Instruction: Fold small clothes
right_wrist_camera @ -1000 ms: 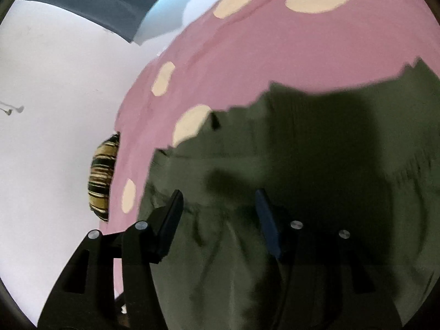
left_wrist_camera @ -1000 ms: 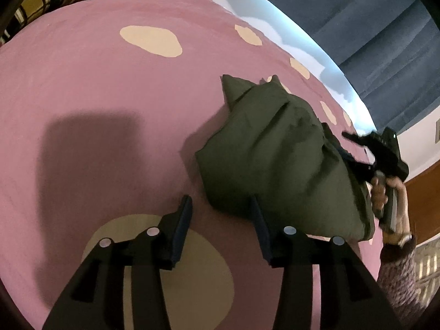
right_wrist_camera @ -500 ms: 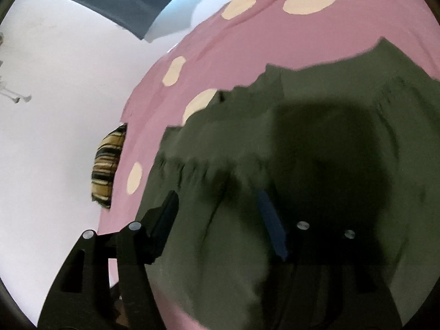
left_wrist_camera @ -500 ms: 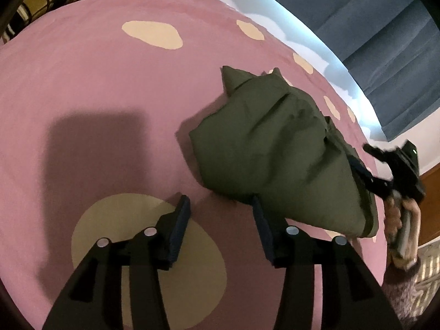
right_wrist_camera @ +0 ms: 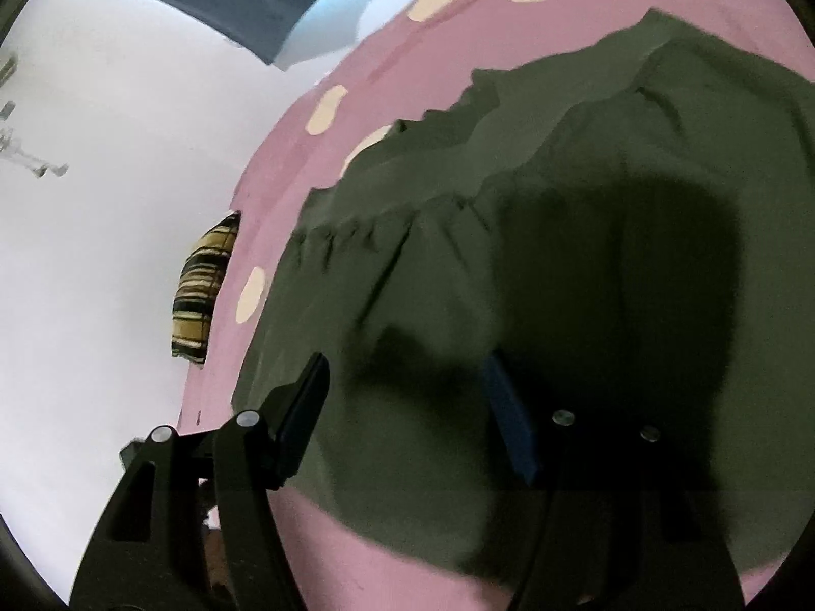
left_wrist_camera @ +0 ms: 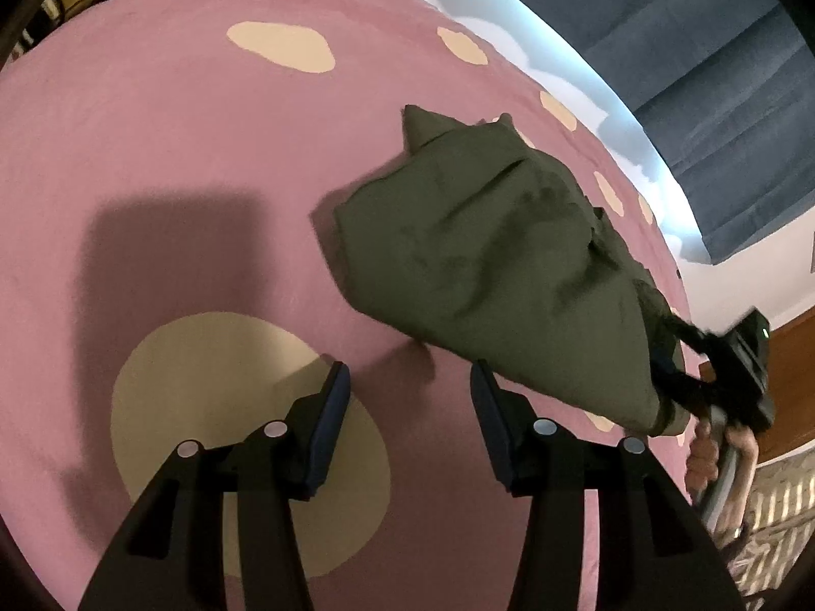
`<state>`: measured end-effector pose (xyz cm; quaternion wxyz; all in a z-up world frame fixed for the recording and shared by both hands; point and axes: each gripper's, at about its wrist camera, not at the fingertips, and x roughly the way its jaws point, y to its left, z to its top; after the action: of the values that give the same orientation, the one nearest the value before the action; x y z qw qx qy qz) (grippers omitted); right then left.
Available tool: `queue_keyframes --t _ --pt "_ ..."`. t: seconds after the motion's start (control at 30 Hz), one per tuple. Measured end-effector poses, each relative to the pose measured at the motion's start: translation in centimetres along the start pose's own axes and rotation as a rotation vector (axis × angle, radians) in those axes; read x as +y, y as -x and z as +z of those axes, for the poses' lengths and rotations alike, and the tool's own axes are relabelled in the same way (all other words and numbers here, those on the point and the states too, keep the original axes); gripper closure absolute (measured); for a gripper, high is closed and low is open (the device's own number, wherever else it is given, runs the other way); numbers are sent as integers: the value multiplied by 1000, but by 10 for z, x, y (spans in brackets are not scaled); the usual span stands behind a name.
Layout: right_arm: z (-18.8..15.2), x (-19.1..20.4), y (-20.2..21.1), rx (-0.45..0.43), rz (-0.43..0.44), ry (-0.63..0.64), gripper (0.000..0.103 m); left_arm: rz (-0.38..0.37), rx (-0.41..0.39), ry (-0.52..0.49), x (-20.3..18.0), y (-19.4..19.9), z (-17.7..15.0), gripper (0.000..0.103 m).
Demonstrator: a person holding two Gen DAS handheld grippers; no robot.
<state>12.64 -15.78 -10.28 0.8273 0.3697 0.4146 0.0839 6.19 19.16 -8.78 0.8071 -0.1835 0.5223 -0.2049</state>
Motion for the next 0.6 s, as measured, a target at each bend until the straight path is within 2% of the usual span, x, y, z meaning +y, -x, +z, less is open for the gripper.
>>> queue_keyframes --t 0.17,0.23,0.33,0.47,0.6 --pt "-28 -5 15 2 -9 -3 40 7 -1 17 1 2 -2 54" --pt "-37 -12 3 43 -18 -3 39 14 -1 29 1 2 -2 54" --pt "-42 -23 -7 22 0 4 39 21 4 41 -1 4 -5 54" --pt "-40 -13 6 -1 1 -12 40 23 6 47 -1 7 -6 54" --pt "-47 2 18 -18 46 19 39 18 13 85 5 6 -6 54"
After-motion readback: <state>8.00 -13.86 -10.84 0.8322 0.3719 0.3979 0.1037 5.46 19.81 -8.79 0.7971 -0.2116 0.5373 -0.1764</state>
